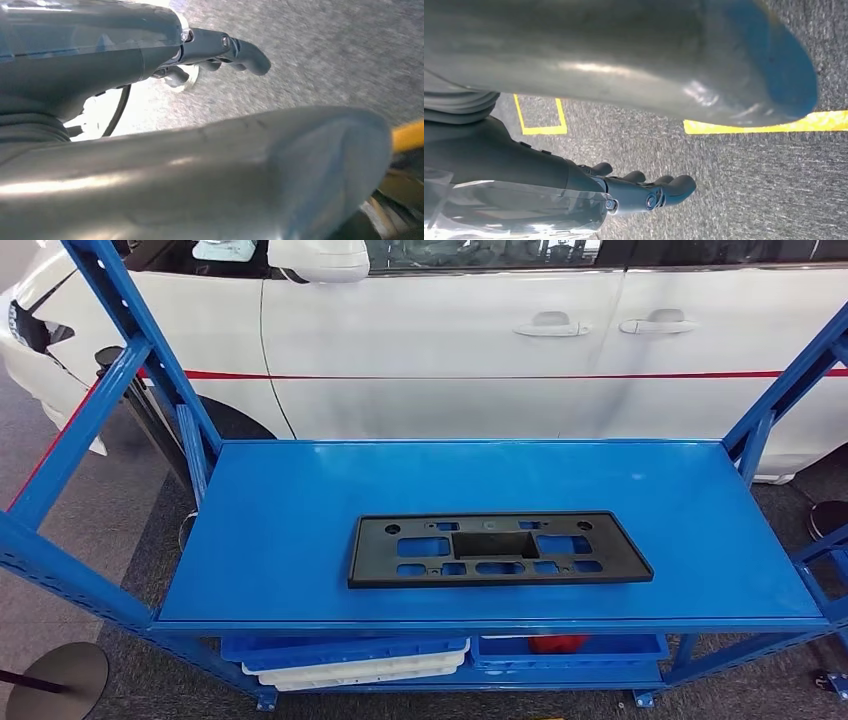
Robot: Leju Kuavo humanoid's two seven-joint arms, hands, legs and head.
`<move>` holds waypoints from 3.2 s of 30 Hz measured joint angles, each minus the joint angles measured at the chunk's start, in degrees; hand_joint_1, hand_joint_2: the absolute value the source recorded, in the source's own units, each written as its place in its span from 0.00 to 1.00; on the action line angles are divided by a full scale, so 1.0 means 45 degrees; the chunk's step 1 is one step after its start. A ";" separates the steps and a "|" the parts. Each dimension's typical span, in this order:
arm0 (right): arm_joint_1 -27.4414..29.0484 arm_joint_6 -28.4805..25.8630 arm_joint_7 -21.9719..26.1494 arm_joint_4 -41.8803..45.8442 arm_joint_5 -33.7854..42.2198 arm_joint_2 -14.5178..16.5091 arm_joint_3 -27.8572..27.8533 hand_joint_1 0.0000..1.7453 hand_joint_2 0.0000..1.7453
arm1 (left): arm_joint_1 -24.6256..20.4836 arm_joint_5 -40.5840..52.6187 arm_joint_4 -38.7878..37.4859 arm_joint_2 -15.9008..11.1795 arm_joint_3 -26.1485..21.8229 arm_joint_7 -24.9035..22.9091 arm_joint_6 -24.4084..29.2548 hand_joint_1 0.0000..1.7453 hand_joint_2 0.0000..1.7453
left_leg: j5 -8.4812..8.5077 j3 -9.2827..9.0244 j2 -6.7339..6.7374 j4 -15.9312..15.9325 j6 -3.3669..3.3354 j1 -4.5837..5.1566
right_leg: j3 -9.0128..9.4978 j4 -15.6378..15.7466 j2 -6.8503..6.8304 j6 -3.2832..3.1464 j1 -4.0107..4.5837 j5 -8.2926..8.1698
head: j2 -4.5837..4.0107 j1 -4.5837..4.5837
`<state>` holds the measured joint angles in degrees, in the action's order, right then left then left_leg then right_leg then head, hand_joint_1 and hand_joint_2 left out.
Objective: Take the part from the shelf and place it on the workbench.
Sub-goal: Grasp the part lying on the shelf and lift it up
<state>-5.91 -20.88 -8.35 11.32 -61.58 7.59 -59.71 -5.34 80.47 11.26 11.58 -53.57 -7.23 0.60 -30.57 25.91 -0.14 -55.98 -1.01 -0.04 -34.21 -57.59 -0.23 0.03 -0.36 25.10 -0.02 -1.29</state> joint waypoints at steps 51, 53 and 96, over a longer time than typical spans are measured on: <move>-0.0381 1.4240 0.6762 0.0687 1.7737 -0.1156 -0.6321 0.00 0.00 | -0.0006 -0.0141 0.0000 0.0047 -0.0342 0.0077 -0.0051 0.00 0.00 | 0.0155 0.0178 0.0017 -0.0045 -0.0167 0.0100 | -0.0119 0.0129 0.0068 0.0256 -0.0079 -0.0490 | -0.0001 0.0000; -0.0384 1.4861 0.6590 0.0846 1.8132 -0.1148 -0.6320 0.00 0.00 | -0.0007 -0.0099 0.0000 0.0070 -0.0341 0.0077 -0.0064 0.00 0.00 | 0.0155 0.0179 0.0016 -0.0045 -0.0167 0.0100 | -0.0119 0.0129 0.0068 0.0256 -0.0080 -0.0490 | 0.0000 0.0000; 0.0058 1.5799 0.3858 0.8427 2.7127 0.0713 0.1384 0.00 0.00 | -0.0020 -0.0287 0.0000 0.0248 -0.0736 0.0344 -0.0016 0.00 0.00 | 0.0157 0.0183 0.0017 -0.0046 -0.0164 0.0100 | -0.0128 0.0121 0.0069 0.0254 -0.0080 -0.0494 | -0.0001 0.0000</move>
<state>-5.65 50.21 9.00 49.24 60.49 10.80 -53.48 -5.44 79.18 11.26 12.70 -56.88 -5.68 0.52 -29.87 26.74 -0.07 -56.18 -1.75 0.41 -34.79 -57.05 0.08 1.17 -0.72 22.88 -0.02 -1.29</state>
